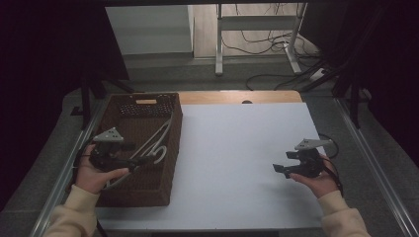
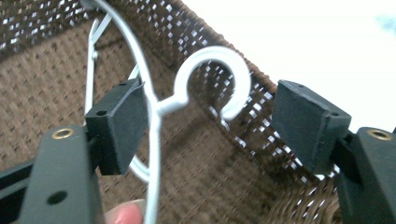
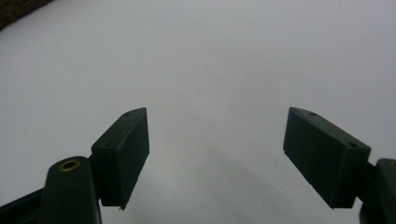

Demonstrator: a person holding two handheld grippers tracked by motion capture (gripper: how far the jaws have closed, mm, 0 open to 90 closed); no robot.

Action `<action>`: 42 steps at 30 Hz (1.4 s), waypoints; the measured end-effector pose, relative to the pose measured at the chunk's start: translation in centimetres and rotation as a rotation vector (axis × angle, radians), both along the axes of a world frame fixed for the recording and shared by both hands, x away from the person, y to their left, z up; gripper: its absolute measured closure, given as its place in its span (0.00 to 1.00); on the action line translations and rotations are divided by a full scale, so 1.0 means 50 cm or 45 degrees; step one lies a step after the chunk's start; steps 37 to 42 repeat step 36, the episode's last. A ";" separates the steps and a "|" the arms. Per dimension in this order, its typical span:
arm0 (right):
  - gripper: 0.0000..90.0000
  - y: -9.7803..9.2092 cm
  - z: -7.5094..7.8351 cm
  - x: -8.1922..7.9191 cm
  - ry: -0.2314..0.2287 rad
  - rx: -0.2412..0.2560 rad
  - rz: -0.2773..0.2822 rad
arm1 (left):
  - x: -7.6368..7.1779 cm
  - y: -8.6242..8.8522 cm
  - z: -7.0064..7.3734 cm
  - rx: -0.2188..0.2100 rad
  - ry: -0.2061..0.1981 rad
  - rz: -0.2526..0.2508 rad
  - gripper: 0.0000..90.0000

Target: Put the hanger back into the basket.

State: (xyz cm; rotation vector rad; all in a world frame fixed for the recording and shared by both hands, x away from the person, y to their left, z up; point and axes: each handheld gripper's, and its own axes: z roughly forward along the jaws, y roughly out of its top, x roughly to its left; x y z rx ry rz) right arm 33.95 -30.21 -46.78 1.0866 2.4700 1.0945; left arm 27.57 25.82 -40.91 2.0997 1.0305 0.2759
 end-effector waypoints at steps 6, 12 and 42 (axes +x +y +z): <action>0.24 0.005 0.011 -0.014 -0.010 0.042 0.032 | -0.022 -0.042 0.000 0.026 -0.031 -0.007 0.23; 0.24 0.004 0.031 -0.034 -0.039 0.101 0.032 | -0.057 -0.071 -0.015 0.048 -0.064 -0.019 0.23; 0.22 0.027 0.040 -0.076 -0.072 0.132 0.038 | -0.071 -0.058 -0.021 -0.018 -0.109 0.040 0.22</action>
